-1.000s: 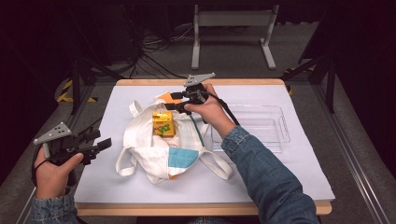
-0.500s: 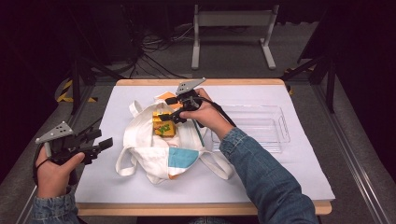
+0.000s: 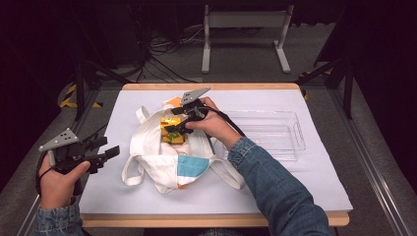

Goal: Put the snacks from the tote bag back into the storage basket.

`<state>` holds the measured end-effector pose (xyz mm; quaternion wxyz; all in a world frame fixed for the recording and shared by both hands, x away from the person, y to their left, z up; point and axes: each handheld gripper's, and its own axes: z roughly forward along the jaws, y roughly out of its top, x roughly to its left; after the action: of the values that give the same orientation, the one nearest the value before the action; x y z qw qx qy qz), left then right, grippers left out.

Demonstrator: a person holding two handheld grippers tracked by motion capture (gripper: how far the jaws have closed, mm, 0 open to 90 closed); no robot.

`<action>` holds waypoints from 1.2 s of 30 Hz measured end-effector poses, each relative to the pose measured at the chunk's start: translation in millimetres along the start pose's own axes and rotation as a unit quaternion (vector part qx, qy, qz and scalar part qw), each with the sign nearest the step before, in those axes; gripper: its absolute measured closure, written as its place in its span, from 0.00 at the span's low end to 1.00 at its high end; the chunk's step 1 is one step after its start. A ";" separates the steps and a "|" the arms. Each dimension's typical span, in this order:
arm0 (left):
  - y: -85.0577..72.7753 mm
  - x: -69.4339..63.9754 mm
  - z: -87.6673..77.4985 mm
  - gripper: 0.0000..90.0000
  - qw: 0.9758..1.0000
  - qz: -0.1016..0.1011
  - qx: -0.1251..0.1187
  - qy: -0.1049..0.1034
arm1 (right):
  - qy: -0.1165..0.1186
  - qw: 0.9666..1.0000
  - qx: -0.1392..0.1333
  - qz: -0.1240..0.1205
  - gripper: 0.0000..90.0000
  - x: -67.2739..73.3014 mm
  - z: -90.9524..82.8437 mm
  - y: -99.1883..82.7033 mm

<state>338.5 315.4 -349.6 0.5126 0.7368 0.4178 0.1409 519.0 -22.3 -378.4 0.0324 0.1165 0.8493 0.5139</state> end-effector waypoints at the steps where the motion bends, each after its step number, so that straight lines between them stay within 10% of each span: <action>1: 0.0 0.2 -0.2 0.36 1.000 0.000 0.000 0.001 | 0.000 1.000 0.005 0.000 0.22 -0.1 1.3 -1.2; 23: -1.0 1.1 3.5 0.36 1.000 -0.004 0.005 -0.001 | 0.002 0.999 0.045 -0.016 0.30 -3.8 16.7 -13.3; 36: -1.8 2.5 3.2 0.36 1.000 -0.006 0.004 -0.003 | 0.014 0.997 0.049 -0.051 0.56 -3.9 16.3 -11.5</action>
<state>341.3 315.5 -353.1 0.5119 0.7364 0.4217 0.1339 523.8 -14.3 -396.4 0.0413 0.0676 0.8787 0.4708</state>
